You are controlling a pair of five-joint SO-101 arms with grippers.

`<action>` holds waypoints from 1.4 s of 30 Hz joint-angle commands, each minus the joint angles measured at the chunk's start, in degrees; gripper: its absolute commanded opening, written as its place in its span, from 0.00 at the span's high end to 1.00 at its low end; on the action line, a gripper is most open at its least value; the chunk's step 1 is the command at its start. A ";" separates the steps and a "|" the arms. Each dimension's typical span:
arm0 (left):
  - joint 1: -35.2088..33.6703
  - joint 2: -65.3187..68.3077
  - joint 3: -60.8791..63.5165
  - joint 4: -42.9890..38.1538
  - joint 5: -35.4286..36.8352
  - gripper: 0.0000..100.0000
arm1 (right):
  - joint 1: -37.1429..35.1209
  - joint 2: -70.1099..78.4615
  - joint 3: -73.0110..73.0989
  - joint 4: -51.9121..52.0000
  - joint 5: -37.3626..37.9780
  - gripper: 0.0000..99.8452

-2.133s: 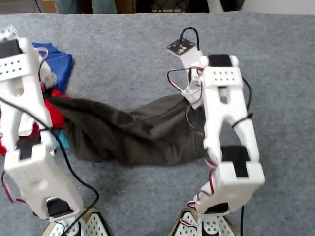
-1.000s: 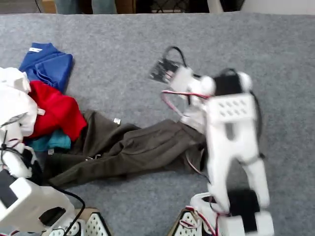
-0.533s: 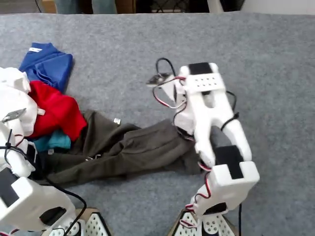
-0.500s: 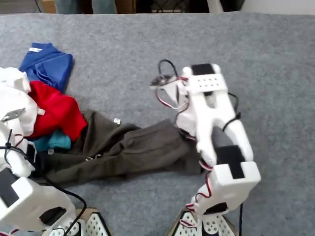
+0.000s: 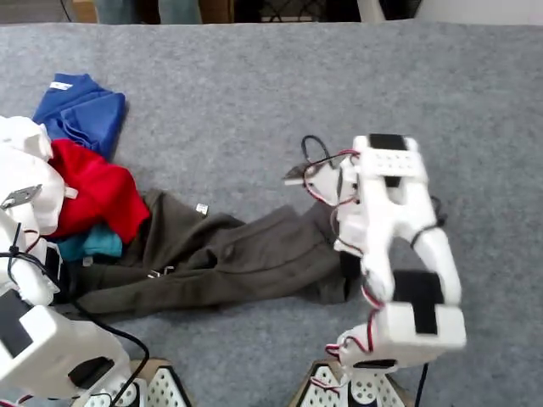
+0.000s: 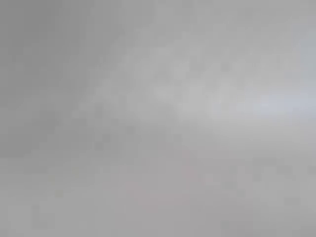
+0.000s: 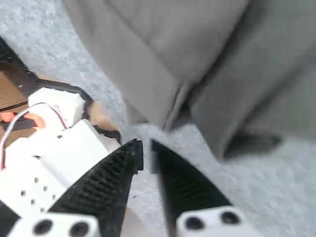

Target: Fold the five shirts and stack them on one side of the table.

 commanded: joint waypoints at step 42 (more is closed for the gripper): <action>0.04 -1.76 2.68 -0.35 2.29 0.97 | -21.36 44.00 -55.16 0.53 -21.98 0.80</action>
